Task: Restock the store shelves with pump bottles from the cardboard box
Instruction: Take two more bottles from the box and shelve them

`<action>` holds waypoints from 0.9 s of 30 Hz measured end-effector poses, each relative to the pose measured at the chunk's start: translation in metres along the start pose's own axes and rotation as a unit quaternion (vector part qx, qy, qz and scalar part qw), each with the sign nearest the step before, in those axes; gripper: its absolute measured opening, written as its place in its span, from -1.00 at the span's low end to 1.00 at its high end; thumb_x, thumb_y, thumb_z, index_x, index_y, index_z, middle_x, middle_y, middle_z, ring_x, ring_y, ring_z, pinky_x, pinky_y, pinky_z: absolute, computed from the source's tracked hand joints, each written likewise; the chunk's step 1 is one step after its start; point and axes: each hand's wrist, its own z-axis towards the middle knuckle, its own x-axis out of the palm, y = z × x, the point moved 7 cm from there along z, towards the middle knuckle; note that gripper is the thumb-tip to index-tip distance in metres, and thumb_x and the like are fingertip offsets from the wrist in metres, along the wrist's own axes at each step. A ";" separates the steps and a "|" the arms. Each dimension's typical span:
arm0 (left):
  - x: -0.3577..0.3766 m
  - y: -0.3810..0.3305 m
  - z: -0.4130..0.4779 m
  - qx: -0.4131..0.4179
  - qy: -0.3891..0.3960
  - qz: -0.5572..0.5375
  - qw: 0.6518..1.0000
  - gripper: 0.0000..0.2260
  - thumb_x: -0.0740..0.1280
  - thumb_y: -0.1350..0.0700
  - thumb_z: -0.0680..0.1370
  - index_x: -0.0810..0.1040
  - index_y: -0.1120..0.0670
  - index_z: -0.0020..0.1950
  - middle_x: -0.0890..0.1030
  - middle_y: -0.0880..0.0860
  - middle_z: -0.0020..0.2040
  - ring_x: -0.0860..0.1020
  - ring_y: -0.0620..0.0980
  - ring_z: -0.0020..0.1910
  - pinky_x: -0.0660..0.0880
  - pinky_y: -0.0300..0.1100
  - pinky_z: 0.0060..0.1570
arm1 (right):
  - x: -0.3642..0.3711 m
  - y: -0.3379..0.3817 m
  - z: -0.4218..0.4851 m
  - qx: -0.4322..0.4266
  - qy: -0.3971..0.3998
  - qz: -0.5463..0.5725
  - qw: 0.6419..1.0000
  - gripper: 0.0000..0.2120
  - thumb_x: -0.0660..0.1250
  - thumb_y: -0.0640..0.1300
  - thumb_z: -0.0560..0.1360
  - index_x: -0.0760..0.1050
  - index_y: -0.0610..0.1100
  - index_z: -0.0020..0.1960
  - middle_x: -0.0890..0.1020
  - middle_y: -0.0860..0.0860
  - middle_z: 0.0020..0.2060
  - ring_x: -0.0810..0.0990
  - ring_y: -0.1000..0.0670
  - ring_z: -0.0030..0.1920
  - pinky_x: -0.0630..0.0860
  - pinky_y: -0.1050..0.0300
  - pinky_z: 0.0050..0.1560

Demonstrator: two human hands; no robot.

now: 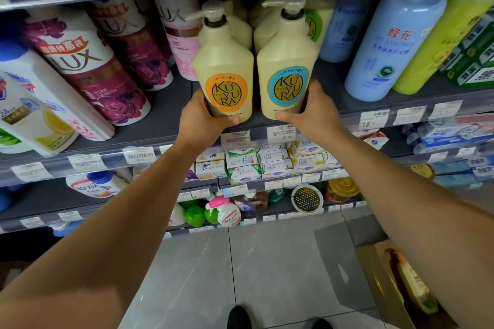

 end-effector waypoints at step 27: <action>0.297 -0.158 -0.480 0.164 0.493 0.457 0.721 -0.75 0.26 0.08 0.53 0.45 0.08 0.20 0.54 0.11 0.18 0.52 0.12 0.13 0.45 -0.06 -0.01 | -0.247 -0.239 -0.495 0.254 0.219 -0.266 0.904 -0.70 0.25 -0.15 0.52 0.38 -0.21 0.22 0.46 -0.20 0.16 0.50 -0.23 0.14 0.47 -0.06 0.00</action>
